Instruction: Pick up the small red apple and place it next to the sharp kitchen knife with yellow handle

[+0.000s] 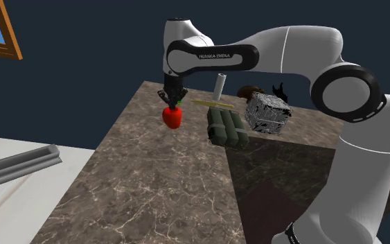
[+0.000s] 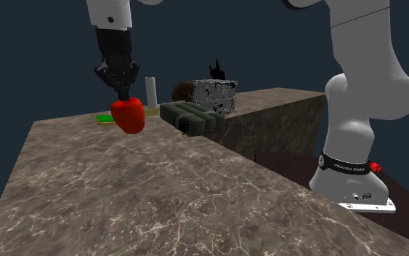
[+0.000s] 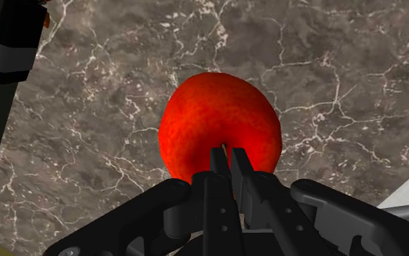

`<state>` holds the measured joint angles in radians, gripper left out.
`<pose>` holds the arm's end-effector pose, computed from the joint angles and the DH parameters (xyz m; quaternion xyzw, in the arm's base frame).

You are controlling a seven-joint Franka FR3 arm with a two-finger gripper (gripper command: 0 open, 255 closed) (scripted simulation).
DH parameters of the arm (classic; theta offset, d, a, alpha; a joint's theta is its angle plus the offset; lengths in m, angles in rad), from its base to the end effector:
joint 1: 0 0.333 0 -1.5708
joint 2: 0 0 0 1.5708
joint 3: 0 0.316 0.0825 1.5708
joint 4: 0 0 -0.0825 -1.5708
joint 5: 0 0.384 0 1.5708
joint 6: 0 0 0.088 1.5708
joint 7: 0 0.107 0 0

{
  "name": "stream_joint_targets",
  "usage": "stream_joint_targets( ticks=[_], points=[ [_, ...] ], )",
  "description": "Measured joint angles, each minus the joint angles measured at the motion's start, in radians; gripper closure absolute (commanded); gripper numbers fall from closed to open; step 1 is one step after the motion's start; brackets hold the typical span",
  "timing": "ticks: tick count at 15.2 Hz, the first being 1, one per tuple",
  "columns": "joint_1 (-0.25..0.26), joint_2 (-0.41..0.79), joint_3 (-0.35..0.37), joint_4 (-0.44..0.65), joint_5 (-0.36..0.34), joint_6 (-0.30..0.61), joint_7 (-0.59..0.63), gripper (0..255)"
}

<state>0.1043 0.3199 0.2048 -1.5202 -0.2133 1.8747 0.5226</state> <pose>0.6392 0.1700 0.4849 0.9939 -0.0823 0.0476 0.0560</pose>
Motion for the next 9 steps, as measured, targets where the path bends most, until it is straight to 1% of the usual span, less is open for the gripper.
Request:
stream_joint_targets(
  ticks=[9],
  points=[
    [0.005, -0.002, 0.002, 0.115, 0.006, -0.116, -0.018, 255]
  ],
)
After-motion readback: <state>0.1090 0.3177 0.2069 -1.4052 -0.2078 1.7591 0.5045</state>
